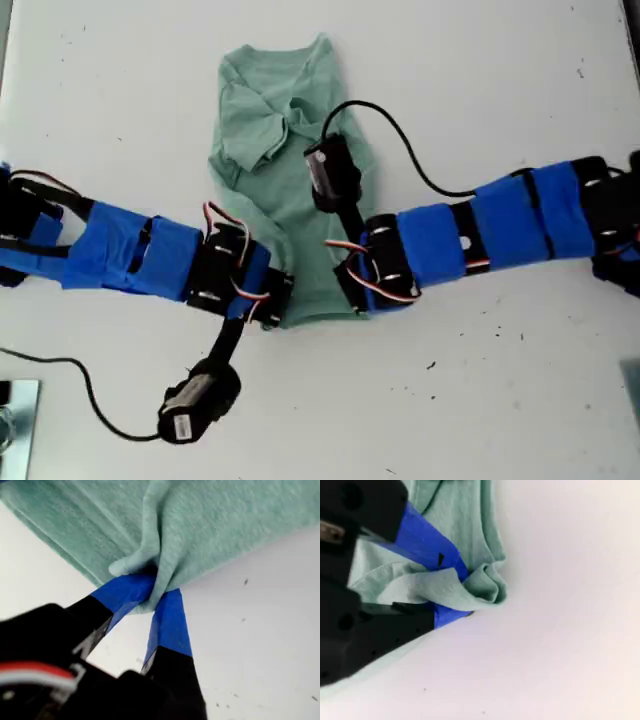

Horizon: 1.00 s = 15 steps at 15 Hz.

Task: Fold t shirt

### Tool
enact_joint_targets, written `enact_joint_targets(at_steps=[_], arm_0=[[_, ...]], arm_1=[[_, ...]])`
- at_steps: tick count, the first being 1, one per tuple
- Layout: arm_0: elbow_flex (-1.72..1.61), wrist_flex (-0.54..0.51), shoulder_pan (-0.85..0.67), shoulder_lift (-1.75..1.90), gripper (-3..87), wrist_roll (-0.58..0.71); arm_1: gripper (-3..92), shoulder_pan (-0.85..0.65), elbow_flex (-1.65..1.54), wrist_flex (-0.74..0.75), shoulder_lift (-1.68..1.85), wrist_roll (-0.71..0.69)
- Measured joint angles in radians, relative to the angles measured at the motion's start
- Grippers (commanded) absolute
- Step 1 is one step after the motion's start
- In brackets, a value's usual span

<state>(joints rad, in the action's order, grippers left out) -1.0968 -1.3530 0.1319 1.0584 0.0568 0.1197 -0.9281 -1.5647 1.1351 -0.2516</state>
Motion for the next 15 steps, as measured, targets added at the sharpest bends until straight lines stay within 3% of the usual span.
enact_joint_targets(at_steps=[4,7,10,11,12,13,15], arm_0=[[0.083,0.052,0.178,0.144,-0.2,0.091],[0.086,0.044,0.160,0.230,-0.2,0.141],[0.058,-0.044,-0.026,0.351,-0.2,0.238],[0.017,-0.060,-0.124,0.388,-0.2,0.262],[-0.017,-0.057,-0.218,0.414,8.1,0.288],[-0.034,-0.066,-0.307,0.426,22.1,0.304],[-0.061,-0.117,-0.428,0.451,23.5,0.304]], arm_1=[[-1.5,0.161,-0.005,0.044,0.236,-0.032],[-1.5,0.115,-0.014,0.066,0.262,-0.124],[-1.5,-0.123,-0.035,0.110,0.281,-0.333],[4.0,-0.219,-0.054,0.149,0.281,-0.407],[24.6,-0.311,-0.063,0.207,0.281,-0.449],[32.3,-0.396,-0.077,0.245,0.281,-0.457],[28.5,-0.511,-0.092,0.273,0.279,-0.440]])
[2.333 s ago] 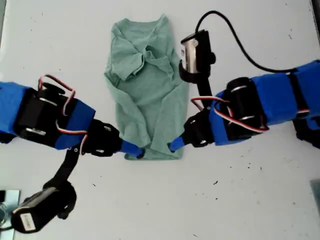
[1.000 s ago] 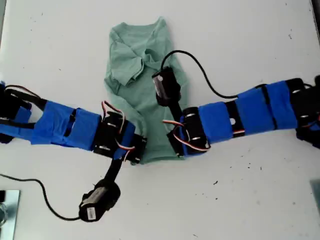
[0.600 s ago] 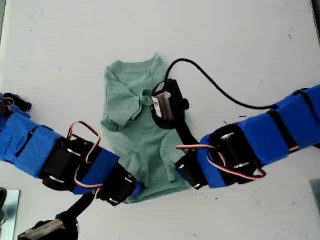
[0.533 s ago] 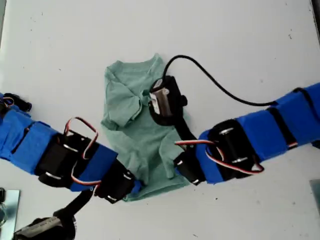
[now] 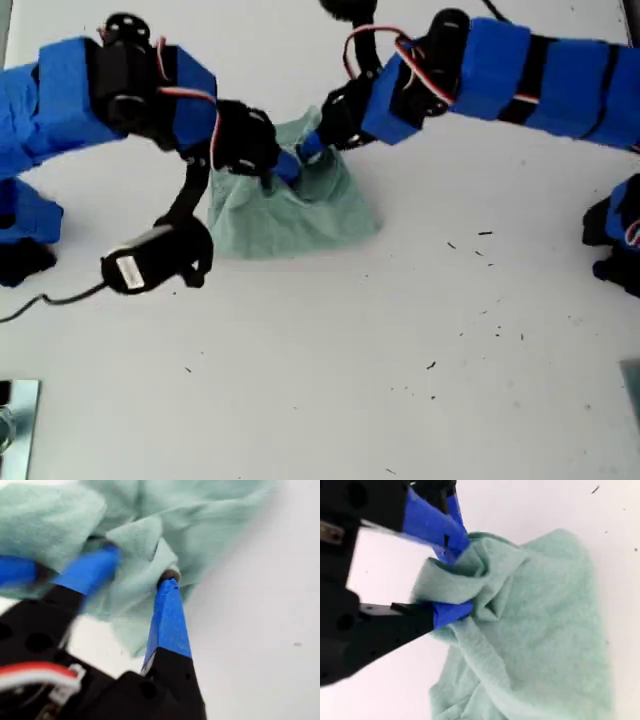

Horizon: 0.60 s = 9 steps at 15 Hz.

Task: Fold t shirt

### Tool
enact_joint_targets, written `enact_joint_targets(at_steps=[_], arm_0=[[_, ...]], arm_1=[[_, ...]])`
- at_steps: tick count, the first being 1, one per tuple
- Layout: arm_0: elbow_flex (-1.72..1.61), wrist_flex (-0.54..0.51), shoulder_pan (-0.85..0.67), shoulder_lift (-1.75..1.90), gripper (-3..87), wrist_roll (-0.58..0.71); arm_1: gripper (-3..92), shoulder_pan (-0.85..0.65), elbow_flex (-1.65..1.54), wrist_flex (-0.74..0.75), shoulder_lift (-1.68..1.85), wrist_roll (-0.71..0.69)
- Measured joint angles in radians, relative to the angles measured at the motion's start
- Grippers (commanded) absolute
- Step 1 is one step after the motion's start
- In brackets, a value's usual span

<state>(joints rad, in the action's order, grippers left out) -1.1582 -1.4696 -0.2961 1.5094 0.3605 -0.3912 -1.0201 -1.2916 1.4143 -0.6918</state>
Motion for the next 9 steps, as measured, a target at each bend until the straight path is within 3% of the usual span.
enact_joint_targets(at_steps=[2,4,7,9], arm_0=[[-0.072,-0.031,-0.051,0.129,20.6,-0.046],[-0.238,-0.015,-0.132,0.388,20.4,-0.080],[-0.698,0.141,-0.193,0.873,15.6,-0.081],[-1.040,0.302,-0.101,1.170,14.2,-0.132]], arm_1=[[26.0,-0.048,-0.031,0.018,0.038,0.034],[22.5,-0.064,-0.272,0.201,0.253,0.009],[21.8,-0.120,-0.716,0.354,0.683,0.018],[21.6,-0.135,-1.123,0.376,1.127,0.037]])
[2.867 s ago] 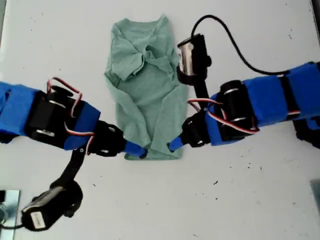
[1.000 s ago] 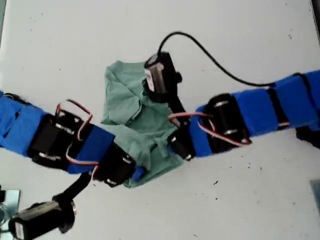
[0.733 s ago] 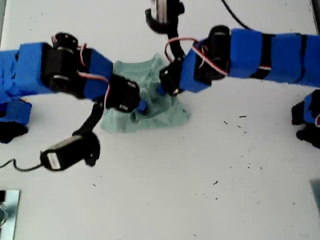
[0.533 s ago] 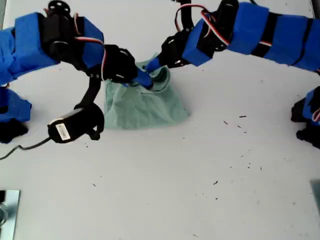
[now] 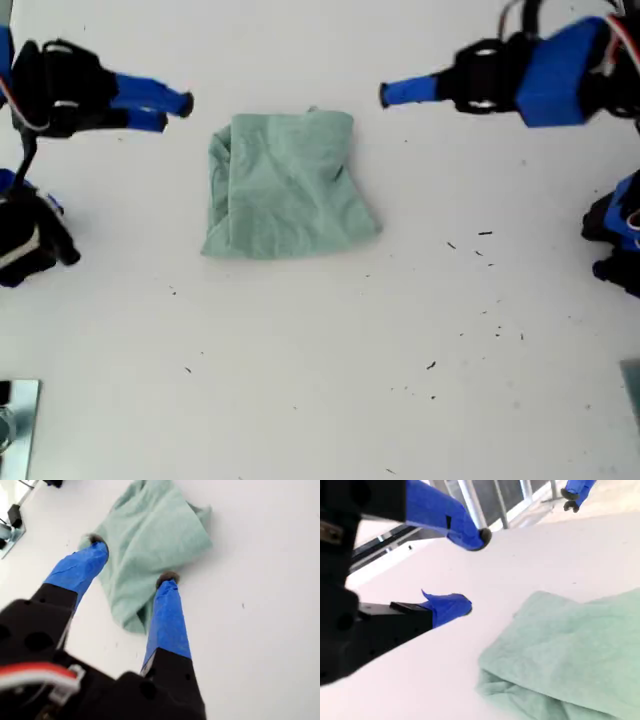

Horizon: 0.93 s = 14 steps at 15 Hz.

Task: Fold t shirt

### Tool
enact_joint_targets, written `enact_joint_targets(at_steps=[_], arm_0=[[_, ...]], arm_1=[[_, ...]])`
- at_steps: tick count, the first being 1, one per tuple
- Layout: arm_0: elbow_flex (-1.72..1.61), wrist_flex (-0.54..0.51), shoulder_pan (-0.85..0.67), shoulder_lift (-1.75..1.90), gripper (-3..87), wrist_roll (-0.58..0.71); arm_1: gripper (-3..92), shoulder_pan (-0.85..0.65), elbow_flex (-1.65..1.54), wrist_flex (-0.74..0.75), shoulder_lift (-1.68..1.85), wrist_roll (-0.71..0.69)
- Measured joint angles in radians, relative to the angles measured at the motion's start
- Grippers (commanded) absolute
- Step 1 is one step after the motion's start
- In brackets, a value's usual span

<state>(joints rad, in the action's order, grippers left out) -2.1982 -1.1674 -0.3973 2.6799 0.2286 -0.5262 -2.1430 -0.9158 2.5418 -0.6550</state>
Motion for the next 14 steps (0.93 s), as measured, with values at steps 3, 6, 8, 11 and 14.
enact_joint_targets(at_steps=[3,6,8,11,14], arm_0=[[-0.499,0.176,0.189,0.431,11.2,-0.149],[-0.897,0.160,0.328,0.857,10.8,-0.356],[-1.003,0.140,0.380,0.894,15.0,-0.413],[-1.028,0.126,0.402,0.916,15.4,-0.190],[-1.028,0.126,0.411,0.916,15.4,-0.175]], arm_1=[[17.9,0.060,-0.607,-0.202,0.793,0.144],[10.1,0.178,-0.864,-0.291,0.937,0.276],[10.2,0.195,-0.913,-0.377,0.946,0.365],[10.3,0.216,-0.917,-0.402,0.948,0.413],[9.3,0.216,-0.917,-0.408,0.948,-0.020]])
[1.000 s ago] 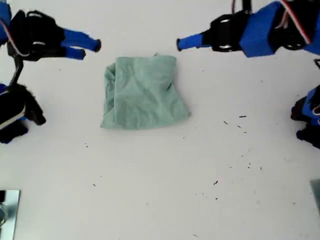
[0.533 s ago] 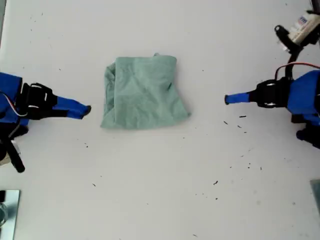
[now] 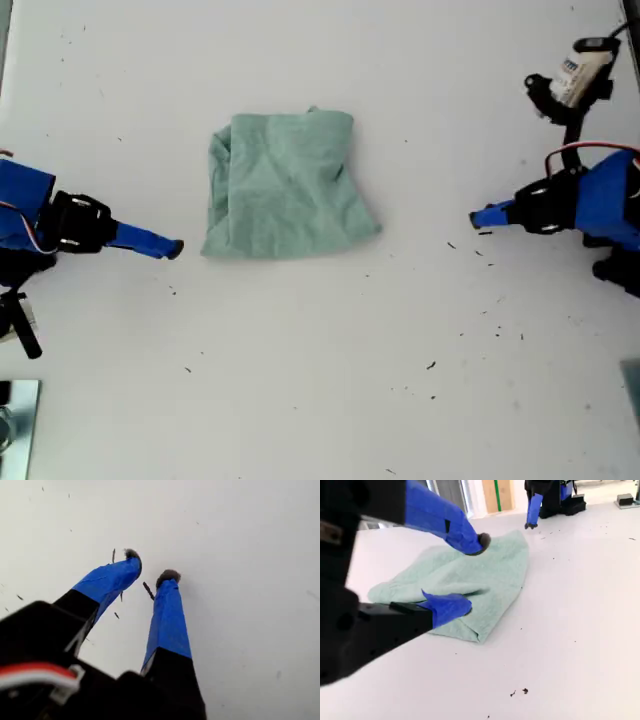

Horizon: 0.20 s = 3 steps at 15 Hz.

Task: Fold t shirt

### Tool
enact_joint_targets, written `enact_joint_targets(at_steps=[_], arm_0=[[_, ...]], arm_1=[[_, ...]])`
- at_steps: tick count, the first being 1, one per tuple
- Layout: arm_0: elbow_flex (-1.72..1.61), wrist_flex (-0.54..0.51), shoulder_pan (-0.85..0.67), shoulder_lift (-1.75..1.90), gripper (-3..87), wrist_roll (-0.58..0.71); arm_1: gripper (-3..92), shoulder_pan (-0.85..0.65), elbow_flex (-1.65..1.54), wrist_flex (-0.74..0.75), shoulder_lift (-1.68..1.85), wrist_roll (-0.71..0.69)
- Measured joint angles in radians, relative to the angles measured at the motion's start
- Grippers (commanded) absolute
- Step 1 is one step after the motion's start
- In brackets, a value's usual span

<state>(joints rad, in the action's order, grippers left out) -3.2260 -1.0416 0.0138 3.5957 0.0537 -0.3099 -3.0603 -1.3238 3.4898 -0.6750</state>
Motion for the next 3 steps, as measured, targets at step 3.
enact_joint_targets(at_steps=[3], arm_0=[[0.000,0.000,0.005,0.000,15.4,0.000]], arm_1=[[9.3,0.005,0.000,-0.002,0.000,-0.061]])
